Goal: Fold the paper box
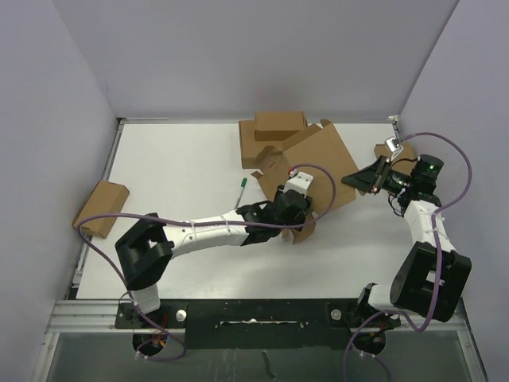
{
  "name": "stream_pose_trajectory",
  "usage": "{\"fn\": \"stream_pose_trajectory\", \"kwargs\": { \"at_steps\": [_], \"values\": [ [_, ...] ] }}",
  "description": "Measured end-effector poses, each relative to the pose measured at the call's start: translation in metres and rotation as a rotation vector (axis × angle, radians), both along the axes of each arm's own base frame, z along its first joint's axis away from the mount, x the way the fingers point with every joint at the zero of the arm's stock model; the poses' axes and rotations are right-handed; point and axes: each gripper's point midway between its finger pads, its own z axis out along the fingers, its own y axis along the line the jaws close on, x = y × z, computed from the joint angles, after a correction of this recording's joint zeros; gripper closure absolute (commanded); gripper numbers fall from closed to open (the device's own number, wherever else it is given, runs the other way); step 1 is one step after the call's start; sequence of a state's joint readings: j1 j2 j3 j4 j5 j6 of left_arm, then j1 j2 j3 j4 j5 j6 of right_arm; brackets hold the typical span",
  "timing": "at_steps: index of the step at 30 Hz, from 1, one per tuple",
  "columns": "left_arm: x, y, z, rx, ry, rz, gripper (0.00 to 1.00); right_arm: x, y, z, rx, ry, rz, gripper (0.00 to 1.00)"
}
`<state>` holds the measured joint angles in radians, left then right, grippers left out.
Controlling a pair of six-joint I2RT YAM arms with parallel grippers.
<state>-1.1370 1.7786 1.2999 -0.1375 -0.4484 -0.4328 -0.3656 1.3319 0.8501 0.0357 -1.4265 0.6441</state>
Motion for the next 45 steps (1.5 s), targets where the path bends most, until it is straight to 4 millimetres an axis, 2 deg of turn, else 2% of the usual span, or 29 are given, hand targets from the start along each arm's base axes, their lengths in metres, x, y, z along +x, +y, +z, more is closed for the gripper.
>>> {"fn": "stream_pose_trajectory", "kwargs": {
  "at_steps": [5, 10, 12, 14, 17, 19, 24, 28, 32, 36, 42, 45],
  "values": [
    [0.001, 0.009, 0.000, -0.015, 0.011, -0.013, 0.45, -0.002, 0.002, -0.001, -0.005, -0.015, 0.016, 1.00],
    [-0.023, 0.058, 0.008, -0.049, 0.006, -0.073, 0.23, -0.006, 0.004, 0.008, -0.039, -0.069, 0.048, 1.00],
    [-0.033, 0.087, 0.022, -0.112, 0.000, -0.077, 0.12, -0.007, 0.005, 0.021, -0.077, -0.135, 0.069, 1.00],
    [-0.034, 0.112, 0.042, -0.187, -0.025, -0.053, 0.03, -0.008, 0.008, 0.036, -0.124, -0.221, 0.094, 1.00],
    [-0.037, 0.156, 0.072, -0.318, -0.090, 0.010, 0.02, -0.013, 0.015, 0.055, -0.190, -0.343, 0.136, 1.00],
    [-0.040, 0.181, 0.084, -0.386, -0.134, 0.048, 0.02, -0.017, 0.020, 0.059, -0.226, -0.393, 0.163, 1.00],
    [-0.043, 0.228, 0.100, -0.484, -0.221, 0.093, 0.02, -0.030, 0.034, 0.047, -0.295, -0.400, 0.233, 1.00],
    [-0.031, 0.242, 0.097, -0.462, -0.228, 0.097, 0.02, -0.040, 0.044, 0.038, -0.342, -0.396, 0.288, 1.00],
    [-0.012, 0.250, 0.071, -0.400, -0.156, 0.100, 0.03, -0.045, 0.048, 0.035, -0.369, -0.404, 0.312, 1.00],
    [0.009, 0.254, 0.050, -0.404, -0.071, 0.084, 0.08, -0.047, 0.047, 0.034, -0.392, -0.414, 0.315, 1.00],
    [0.024, 0.226, 0.057, -0.475, -0.101, -0.077, 0.22, -0.050, 0.051, 0.032, -0.407, -0.427, 0.334, 1.00],
    [0.033, 0.219, 0.049, -0.472, -0.097, -0.110, 0.30, -0.052, 0.053, 0.033, -0.408, -0.437, 0.344, 1.00]
  ]
}}
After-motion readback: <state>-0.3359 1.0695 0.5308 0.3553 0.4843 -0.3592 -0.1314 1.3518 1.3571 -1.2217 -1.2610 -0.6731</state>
